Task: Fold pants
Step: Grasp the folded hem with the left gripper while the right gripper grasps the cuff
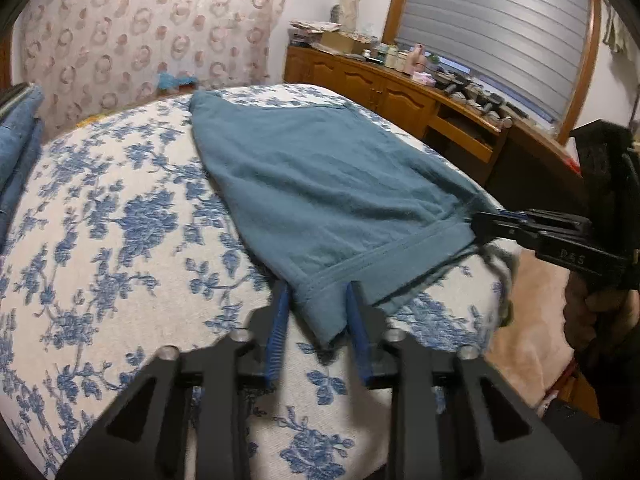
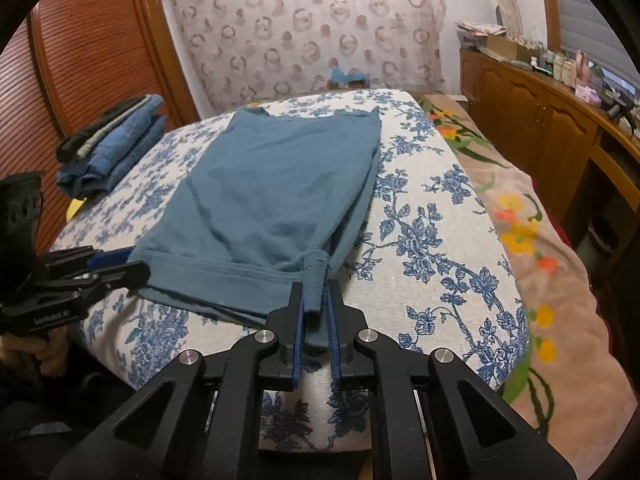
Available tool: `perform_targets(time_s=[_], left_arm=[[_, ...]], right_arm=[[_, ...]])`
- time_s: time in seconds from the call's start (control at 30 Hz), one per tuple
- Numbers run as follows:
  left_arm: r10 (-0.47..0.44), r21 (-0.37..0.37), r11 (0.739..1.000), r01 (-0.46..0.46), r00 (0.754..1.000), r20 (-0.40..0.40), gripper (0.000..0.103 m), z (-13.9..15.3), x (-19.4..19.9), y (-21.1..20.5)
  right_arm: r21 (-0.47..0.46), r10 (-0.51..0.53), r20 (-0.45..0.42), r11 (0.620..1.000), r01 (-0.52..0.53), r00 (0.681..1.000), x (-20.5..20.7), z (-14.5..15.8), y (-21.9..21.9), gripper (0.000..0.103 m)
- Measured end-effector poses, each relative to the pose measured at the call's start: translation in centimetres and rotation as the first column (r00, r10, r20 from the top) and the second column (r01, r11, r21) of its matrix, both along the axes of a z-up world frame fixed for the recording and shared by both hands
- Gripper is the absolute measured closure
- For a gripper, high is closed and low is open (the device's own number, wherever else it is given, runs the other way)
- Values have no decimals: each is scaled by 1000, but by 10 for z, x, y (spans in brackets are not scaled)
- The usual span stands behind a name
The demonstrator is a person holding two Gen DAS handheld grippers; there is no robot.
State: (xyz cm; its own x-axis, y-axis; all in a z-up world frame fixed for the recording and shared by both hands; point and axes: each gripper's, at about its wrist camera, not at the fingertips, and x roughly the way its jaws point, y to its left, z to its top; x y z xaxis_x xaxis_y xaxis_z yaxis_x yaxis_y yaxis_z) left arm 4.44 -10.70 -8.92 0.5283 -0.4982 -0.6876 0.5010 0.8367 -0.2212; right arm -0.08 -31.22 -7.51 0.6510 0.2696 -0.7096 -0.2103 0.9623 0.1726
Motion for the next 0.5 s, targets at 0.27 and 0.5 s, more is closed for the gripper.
perform_targets(time_s=[0.27, 0.5], left_arm=[[-6, -13, 1000, 7, 994, 105, 93, 37, -8, 5], [30, -52, 998, -20, 979, 200, 93, 88, -10, 29]], right_arm=[[30, 28, 44, 999, -30, 999, -2, 19, 2, 96], [39, 105, 149, 993, -112, 983, 1, 61, 17, 96]])
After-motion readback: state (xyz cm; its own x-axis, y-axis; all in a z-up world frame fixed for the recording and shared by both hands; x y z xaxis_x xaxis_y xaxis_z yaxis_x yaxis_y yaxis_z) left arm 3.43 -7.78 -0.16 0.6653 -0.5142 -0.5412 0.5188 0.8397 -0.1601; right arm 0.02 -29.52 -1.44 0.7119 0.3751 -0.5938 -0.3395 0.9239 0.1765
